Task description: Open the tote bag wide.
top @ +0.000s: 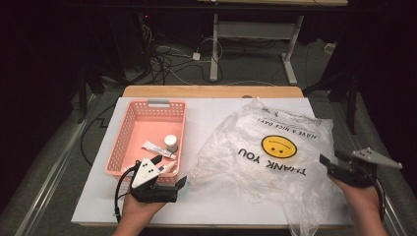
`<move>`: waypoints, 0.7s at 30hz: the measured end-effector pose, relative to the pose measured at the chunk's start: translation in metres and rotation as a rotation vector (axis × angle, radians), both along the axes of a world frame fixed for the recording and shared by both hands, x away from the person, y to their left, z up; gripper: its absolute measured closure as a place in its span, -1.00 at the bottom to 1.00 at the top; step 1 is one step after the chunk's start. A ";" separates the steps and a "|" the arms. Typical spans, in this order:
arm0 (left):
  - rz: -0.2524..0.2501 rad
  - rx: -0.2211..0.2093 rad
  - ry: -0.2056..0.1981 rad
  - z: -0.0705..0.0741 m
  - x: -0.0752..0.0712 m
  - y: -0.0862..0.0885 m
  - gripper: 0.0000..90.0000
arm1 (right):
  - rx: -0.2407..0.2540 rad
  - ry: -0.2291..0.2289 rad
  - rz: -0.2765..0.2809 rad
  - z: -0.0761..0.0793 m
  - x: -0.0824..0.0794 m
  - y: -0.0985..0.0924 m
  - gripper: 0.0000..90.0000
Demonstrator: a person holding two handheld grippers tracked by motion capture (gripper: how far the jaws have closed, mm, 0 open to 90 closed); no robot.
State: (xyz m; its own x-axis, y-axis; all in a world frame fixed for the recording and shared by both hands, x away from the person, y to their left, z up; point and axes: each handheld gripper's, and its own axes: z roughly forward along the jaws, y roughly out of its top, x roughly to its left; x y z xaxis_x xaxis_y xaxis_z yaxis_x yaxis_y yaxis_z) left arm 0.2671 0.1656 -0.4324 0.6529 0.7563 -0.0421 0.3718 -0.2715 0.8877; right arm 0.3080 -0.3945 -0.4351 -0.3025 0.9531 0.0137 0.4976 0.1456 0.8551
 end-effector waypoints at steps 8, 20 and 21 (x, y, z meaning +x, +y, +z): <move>-0.037 -0.008 -0.015 0.005 -0.003 -0.009 -1.00 | 0.054 0.106 -0.027 -0.026 -0.058 -0.009 -0.21; -0.076 -0.015 -0.026 0.007 0.004 -0.020 -1.00 | -0.023 0.204 0.056 -0.040 -0.085 0.010 0.98; -0.078 -0.014 -0.025 0.007 0.005 -0.020 -1.00 | -0.034 0.202 0.074 -0.040 -0.086 0.014 1.00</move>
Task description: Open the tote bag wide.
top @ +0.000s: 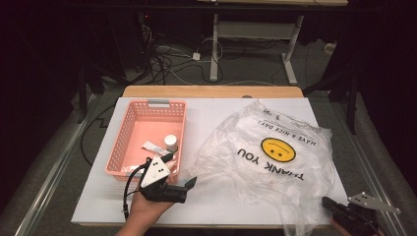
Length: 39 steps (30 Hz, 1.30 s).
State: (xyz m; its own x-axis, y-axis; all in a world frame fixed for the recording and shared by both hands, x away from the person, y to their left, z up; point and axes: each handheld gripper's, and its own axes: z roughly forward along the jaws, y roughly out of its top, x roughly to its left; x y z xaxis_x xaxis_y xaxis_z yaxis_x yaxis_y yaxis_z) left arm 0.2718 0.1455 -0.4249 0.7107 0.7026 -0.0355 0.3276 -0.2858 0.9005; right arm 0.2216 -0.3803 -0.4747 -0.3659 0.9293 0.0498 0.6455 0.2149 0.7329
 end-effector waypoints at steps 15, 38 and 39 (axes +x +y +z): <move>0.008 -0.010 0.014 -0.001 0.002 0.003 -1.00 | 0.055 -0.159 0.061 0.034 0.019 0.011 0.26; 0.045 -0.016 0.010 -0.001 -0.002 0.014 -1.00 | -0.078 0.022 0.015 -0.002 0.179 0.001 0.34; 0.046 -0.018 0.010 -0.001 -0.002 0.014 -1.00 | -0.062 0.012 0.041 -0.002 0.176 0.004 0.85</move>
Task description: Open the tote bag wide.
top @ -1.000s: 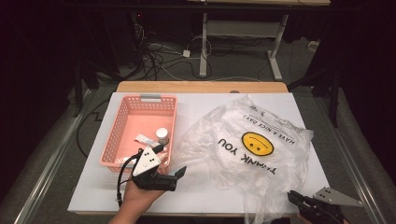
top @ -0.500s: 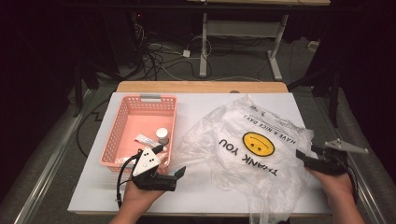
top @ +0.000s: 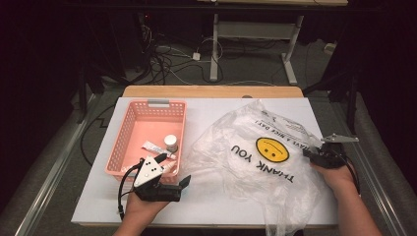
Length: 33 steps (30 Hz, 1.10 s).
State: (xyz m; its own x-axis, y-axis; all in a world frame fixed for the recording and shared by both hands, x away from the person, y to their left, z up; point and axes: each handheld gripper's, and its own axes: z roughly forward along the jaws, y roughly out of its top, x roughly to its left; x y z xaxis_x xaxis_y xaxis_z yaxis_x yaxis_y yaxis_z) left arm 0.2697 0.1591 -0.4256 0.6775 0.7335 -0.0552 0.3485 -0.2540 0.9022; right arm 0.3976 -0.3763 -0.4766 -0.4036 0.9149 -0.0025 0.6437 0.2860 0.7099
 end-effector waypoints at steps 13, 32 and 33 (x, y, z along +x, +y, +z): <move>0.041 0.004 0.015 0.008 0.018 0.012 -1.00 | 0.107 -0.057 -0.233 0.010 0.012 -0.031 1.00; 0.059 -0.005 0.078 0.001 0.020 0.030 -1.00 | 0.119 -0.150 -0.146 0.016 -0.058 -0.034 -0.75; 0.059 0.005 0.077 0.001 0.020 0.030 -1.00 | 0.119 -0.150 -0.146 0.016 -0.058 -0.034 -0.75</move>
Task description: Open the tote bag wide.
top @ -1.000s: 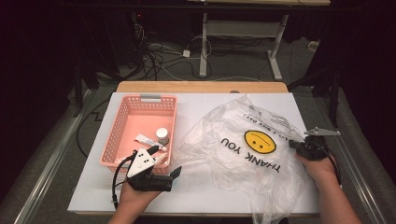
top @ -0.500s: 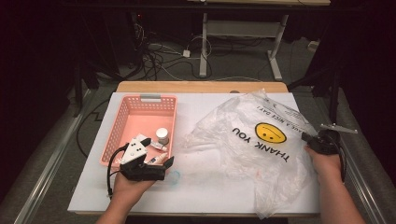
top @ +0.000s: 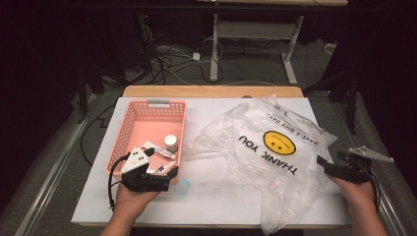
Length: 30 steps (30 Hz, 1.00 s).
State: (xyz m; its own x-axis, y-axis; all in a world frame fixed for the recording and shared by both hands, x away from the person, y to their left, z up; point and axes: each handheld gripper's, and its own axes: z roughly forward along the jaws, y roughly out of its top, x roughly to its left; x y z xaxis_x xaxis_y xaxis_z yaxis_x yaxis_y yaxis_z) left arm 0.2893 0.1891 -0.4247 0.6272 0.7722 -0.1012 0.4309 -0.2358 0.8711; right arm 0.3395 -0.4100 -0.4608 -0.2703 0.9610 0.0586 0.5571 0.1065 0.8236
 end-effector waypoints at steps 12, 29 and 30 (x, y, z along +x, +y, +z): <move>0.016 0.009 -0.014 -0.004 0.000 0.004 -1.00 | -0.007 -0.069 0.101 0.002 -0.031 0.029 -1.00; 0.093 0.008 -0.022 0.002 0.002 0.029 -1.00 | -0.024 -0.114 0.240 0.012 -0.032 0.090 -1.00; 0.095 0.009 -0.024 0.002 0.003 0.030 -1.00 | -0.031 -0.116 0.265 0.013 -0.032 0.098 -1.00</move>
State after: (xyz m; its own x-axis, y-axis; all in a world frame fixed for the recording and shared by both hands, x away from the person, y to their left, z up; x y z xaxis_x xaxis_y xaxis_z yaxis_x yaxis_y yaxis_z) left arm 0.2919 0.2193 -0.4230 0.5536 0.8289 -0.0799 0.4307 -0.2029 0.8794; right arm 0.3080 -0.3122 -0.4475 -0.5157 0.8567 -0.0153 0.4089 0.2617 0.8742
